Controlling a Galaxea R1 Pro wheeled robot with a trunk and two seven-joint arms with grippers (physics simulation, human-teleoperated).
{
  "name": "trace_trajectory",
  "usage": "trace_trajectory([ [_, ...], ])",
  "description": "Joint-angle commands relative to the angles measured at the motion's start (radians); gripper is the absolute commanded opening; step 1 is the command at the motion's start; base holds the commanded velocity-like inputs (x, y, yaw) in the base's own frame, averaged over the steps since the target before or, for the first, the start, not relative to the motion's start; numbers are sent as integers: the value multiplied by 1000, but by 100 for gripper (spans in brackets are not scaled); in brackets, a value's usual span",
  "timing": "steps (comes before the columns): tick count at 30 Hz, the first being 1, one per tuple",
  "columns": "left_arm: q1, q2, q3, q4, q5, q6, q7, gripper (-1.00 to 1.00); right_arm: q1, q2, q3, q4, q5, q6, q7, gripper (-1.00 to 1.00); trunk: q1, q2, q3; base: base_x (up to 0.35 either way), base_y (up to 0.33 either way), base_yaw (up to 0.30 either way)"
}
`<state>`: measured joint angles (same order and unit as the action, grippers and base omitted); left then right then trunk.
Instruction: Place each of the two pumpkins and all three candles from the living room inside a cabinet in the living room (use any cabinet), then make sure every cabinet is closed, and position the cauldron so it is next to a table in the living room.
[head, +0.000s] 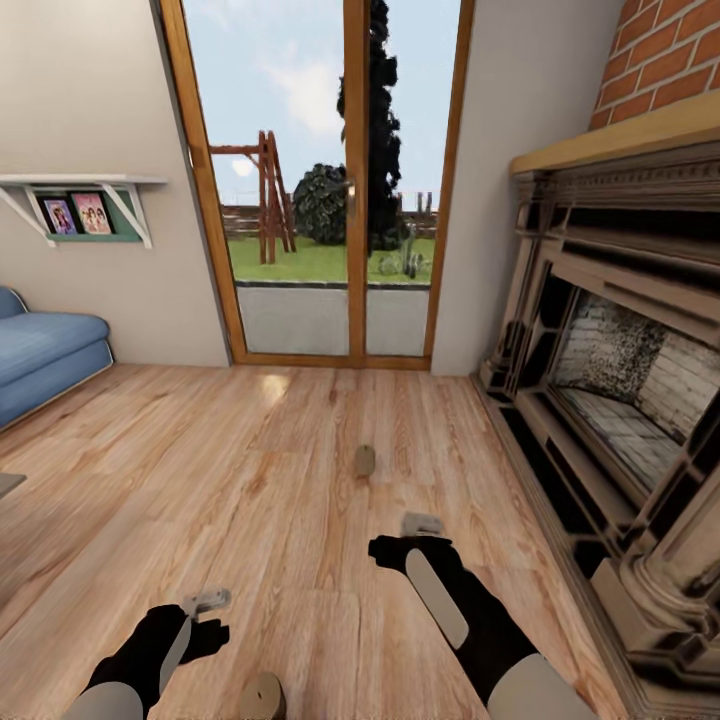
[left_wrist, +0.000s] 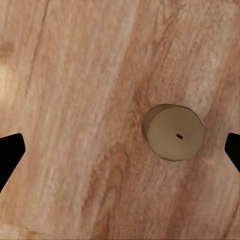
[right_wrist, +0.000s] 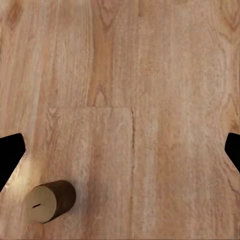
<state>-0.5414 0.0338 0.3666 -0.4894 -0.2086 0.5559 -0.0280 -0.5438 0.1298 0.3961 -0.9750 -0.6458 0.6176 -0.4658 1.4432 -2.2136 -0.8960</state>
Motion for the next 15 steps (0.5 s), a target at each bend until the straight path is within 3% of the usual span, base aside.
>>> trace_trajectory([
  [1, 0, 0, 0, 0, 0, -9, 0, 100, 18, -12, 0, -46, -1, 3, 22, 100, 4, -7, -3, 0, 0, 0],
  [4, 0, -1, -1, 0, -1, -33, -1, 100, 65, -48, -3, -161, -7, 8, 131, 100, 15, -28, -13, 0, 0, 0],
  [9, 0, -1, -1, 2, -2, -60, -1, 100, 91, -73, -3, -196, -17, 6, 403, 100, 35, -63, -28, 0, 0, 0],
  [15, 0, -3, -3, 3, -3, -81, -1, 100, 93, -73, -5, -200, -20, 4, 469, 100, 58, -105, -47, 0, 0, 0],
])
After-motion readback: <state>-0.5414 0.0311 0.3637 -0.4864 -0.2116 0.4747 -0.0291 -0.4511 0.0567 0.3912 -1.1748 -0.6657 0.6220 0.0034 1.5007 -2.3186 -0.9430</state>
